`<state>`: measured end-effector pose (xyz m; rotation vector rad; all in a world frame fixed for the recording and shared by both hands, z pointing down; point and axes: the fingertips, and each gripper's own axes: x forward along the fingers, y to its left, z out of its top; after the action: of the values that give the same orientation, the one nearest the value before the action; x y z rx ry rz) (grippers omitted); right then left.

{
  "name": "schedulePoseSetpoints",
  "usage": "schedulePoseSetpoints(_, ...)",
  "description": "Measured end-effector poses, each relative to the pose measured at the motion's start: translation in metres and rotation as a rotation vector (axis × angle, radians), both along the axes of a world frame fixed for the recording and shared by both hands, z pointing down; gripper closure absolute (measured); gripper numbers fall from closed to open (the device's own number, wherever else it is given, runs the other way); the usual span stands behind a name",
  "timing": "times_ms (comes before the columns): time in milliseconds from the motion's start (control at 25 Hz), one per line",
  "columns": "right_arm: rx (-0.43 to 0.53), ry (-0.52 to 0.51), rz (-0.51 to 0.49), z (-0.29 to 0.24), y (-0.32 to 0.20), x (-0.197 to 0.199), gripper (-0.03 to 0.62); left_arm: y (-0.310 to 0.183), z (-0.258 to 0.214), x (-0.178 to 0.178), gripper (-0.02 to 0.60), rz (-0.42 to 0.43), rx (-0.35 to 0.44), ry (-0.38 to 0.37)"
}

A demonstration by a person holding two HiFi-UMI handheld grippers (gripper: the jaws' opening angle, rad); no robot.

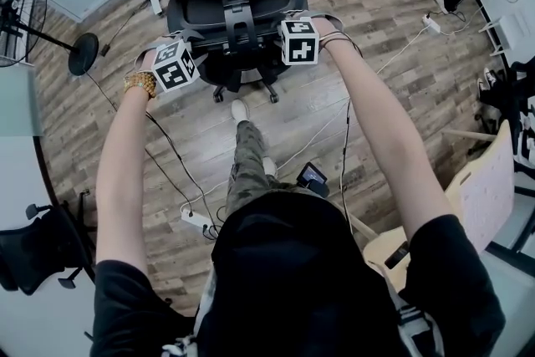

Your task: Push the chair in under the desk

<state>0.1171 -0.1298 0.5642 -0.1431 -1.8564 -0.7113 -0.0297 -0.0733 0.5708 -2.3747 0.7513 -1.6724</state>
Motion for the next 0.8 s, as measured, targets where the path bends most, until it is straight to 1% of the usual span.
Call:
schedulePoseSetpoints(360, -0.005, 0.011, -0.003, 0.003, -0.022, -0.012, 0.5, -0.02, 0.001, -0.012, 0.448, -0.008, 0.004, -0.002)
schedulePoseSetpoints(800, -0.004, 0.019, -0.008, 0.003, -0.061, -0.03, 0.503, -0.058, -0.001, -0.029, 0.448, -0.016, 0.006, -0.005)
